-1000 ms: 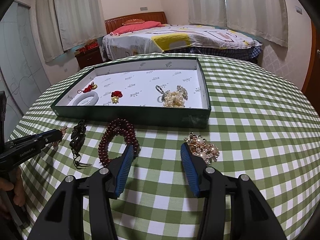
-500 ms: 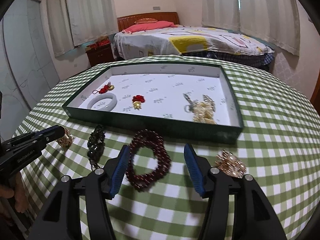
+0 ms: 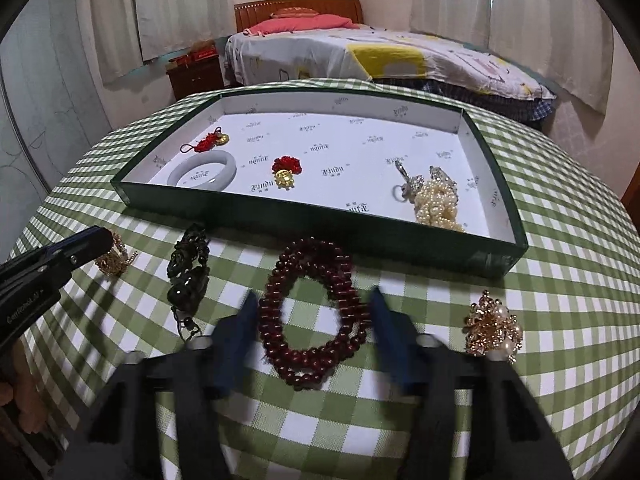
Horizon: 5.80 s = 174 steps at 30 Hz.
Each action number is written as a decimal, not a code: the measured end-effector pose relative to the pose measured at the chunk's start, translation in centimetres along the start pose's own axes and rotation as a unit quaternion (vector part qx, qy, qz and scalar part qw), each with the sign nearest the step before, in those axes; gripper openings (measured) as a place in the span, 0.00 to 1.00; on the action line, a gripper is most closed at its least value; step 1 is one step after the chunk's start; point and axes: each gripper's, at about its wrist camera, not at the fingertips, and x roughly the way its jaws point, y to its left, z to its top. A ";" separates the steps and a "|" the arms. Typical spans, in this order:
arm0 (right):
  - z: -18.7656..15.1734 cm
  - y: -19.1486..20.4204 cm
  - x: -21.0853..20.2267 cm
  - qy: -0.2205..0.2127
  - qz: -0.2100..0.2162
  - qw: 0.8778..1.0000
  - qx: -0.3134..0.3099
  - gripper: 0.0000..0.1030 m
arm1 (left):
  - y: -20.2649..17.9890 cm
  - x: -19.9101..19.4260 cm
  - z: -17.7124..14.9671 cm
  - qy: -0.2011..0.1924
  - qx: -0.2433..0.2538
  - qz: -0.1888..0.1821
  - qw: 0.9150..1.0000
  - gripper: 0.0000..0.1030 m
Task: Organize jewelry
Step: 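Lift the gold chain with the left tool while the right tool grasps the dark red bead bracelet, then carry the gold chain into the box with the left tool while the right tool carries the bracelet there, then open the left tool to drop the chain while the right tool drops the bracelet in the box, then withdraw both tools from the box back over the table, then lower the right tool around the gold pearl brooch and close it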
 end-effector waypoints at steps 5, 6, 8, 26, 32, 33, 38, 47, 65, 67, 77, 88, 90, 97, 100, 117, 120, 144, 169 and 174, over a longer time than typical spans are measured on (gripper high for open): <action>-0.3 0.2 -0.6 -0.014 0.016 1.000 -0.008 0.16 | -0.3 -0.6 0.2 -0.010 0.003 -0.001 1.000 0.11; -0.3 0.3 -0.8 -0.020 0.016 1.000 -0.008 0.13 | -0.3 -0.6 0.3 -0.011 0.004 -0.001 1.000 0.11; -0.4 0.2 -1.4 -0.034 0.018 0.999 -0.007 0.11 | -0.4 -0.8 0.4 -0.015 0.005 -0.001 1.000 0.11; 2.0 -0.9 -5.4 -0.117 0.020 0.993 0.012 0.11 | -1.3 -3.3 2.7 -0.050 0.004 -0.023 0.998 0.11; 4.7 -1.7 -6.1 -0.148 0.022 0.989 0.018 0.11 | -3.0 -3.7 6.1 -0.083 0.016 -0.042 0.995 0.11; 5.2 -1.9 -6.1 -0.153 0.022 0.988 0.019 0.11 | -3.2 -3.6 6.6 -0.087 0.017 -0.045 0.995 0.11; 7.9 -2.2 -5.4 -0.174 0.020 0.984 0.019 0.11 | -4.8 -2.4 10.0 -0.114 0.032 -0.056 0.991 0.11; 10.5 -4.5 -1.0 -0.164 0.014 0.985 0.043 0.11 | -6.6 4.2 13.1 -0.100 0.042 -0.050 0.993 0.11; 10.0 -6.1 5.0 -0.074 0.018 0.995 0.070 0.11 | -5.7 13.8 11.8 0.027 0.034 -0.021 0.999 0.11; 9.9 -6.1 5.2 -0.071 0.017 0.995 0.070 0.11 | -5.8 13.8 11.6 0.030 0.034 -0.018 0.999 0.11; 10.0 -6.3 5.8 -0.056 0.017 0.995 0.075 0.23 | -6.1 13.7 11.5 0.029 0.040 -0.012 0.999 0.17; 9.9 -6.3 5.6 -0.062 0.013 0.995 0.073 0.33 | -6.4 13.3 11.6 0.021 0.045 -0.006 0.999 0.27; 9.9 -6.3 5.6 -0.064 0.012 0.995 0.073 0.35 | -6.4 13.3 11.6 0.020 0.045 -0.006 0.999 0.27; 10.0 -6.3 5.1 -0.071 0.008 0.995 0.068 0.44 | -6.9 12.8 11.7 0.010 0.052 -0.001 0.999 0.44; 10.0 -6.4 4.9 -0.073 0.006 0.995 0.068 0.46 | -6.7 12.7 11.8 0.010 0.053 0.000 0.999 0.47; 10.5 -6.3 1.8 -0.107 -0.001 0.993 0.057 0.58 | -5.8 8.1 12.6 -0.038 0.042 -0.001 0.998 0.69; 10.4 -6.6 0.4 -0.120 -0.003 0.991 0.055 0.60 | -5.7 6.4 12.6 -0.056 0.035 -0.004 0.998 0.72; 1.9 -8.0 -5.8 -0.120 -0.044 0.989 0.068 0.61 | -5.0 -3.0 5.1 -0.101 0.017 -0.010 0.995 0.75; -1.2 -9.4 -2.4 -0.045 -0.057 0.993 0.092 0.61 | -4.3 -2.6 0.4 -0.053 0.022 0.001 0.998 0.75; -1.1 -9.7 -1.7 -0.032 -0.057 0.993 0.097 0.61 | -4.4 -2.0 0.1 -0.044 0.022 0.003 0.999 0.75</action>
